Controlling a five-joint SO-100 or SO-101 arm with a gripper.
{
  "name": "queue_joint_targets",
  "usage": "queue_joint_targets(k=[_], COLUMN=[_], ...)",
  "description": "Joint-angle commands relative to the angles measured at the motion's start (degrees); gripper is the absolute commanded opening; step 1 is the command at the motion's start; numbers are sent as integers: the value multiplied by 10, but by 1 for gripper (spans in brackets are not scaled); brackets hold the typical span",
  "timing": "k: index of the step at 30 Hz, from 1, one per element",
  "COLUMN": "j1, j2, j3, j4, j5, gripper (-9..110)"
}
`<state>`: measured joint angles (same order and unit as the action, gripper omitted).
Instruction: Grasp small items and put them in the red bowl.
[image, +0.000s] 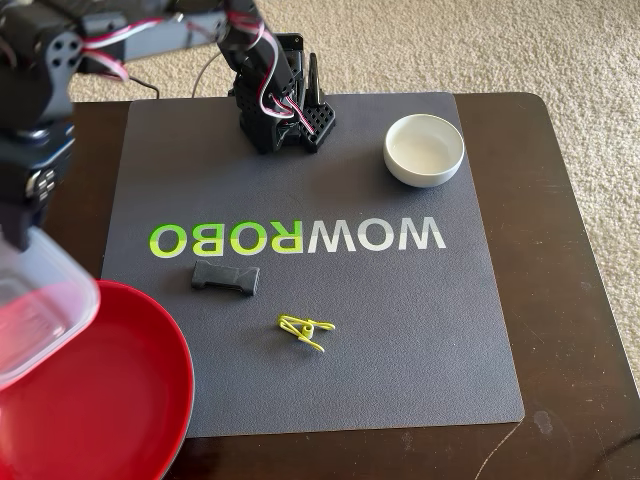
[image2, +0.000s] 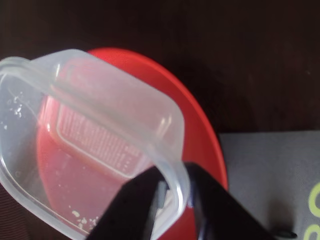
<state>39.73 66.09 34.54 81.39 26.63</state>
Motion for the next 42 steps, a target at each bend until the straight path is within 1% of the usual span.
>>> queue_joint_targets(k=[1,3,4,5,9,12,14,19,21,24,26,27,30,32,33,35,37,39,42], j1=[-21,-20,-23,-23,-30,-62,-112,-284,-365,-461,-479,-477,-490,-534,-559,-610,-628,-636,-658], j2=[-60,-100,-114,-120,-111,-63,-8,296,403,585,686,720,838,900,914,861,797,714,578], j3=[-106,-106,-106,-106,-106,-106,-105,159,287,619,828,899,1017,1075,1092,1093,1086,1049,960], j4=[-2,11,23,29,52,101,161,163,165,166,154,152,149,146,141,99,37,3,7], j5=[-8,4,15,15,15,36,95,284,336,464,568,615,724,751,751,740,740,738,715], gripper=[0,8,17,21,22,22,22,22,23,24,26,26,26,26,24,26,26,26,26])
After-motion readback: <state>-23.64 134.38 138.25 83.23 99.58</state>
